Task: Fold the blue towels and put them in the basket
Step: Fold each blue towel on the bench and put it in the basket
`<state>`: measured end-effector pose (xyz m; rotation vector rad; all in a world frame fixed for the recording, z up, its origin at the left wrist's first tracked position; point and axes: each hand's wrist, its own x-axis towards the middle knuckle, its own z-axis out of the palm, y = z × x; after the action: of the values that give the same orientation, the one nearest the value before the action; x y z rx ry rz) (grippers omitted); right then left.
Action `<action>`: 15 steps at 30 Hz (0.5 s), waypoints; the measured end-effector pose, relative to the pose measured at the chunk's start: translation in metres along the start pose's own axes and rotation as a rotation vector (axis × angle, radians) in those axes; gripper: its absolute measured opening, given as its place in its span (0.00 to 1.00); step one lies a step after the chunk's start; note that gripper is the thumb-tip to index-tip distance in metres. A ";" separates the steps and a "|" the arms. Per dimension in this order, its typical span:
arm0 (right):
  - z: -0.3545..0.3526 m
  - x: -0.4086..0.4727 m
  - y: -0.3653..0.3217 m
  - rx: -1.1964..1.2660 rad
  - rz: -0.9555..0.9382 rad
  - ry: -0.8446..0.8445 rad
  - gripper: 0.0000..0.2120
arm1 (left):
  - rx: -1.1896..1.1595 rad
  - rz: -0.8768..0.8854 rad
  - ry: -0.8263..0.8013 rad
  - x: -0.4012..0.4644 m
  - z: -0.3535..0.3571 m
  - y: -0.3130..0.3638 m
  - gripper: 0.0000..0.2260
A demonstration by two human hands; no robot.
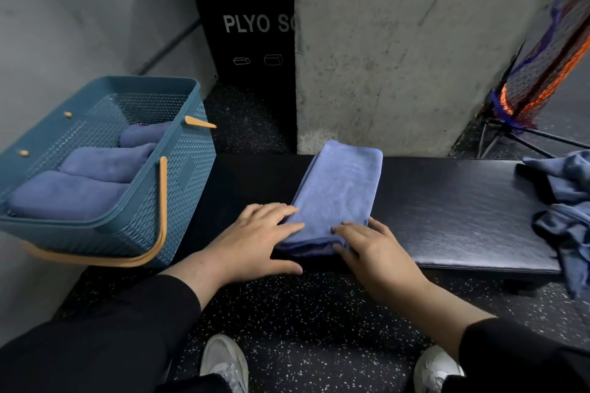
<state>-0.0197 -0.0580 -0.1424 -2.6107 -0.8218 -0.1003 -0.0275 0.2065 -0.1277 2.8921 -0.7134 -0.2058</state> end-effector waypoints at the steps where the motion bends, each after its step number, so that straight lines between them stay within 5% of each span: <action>1: -0.006 0.002 -0.002 0.087 0.078 -0.017 0.12 | -0.009 0.007 0.014 0.001 0.003 0.000 0.34; 5: -0.035 0.003 0.003 0.271 0.232 -0.084 0.11 | -0.199 -0.013 0.140 0.013 0.005 0.002 0.18; 9: -0.059 0.004 0.021 0.386 0.314 -0.062 0.16 | -0.657 -0.133 0.174 0.022 -0.017 0.018 0.04; 15: -0.073 0.013 0.030 0.759 0.499 0.022 0.18 | -0.962 -0.210 0.140 0.041 -0.025 0.030 0.13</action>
<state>0.0115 -0.1026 -0.0840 -1.9931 -0.1189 0.2715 -0.0005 0.1635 -0.1021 2.0145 -0.1803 -0.2710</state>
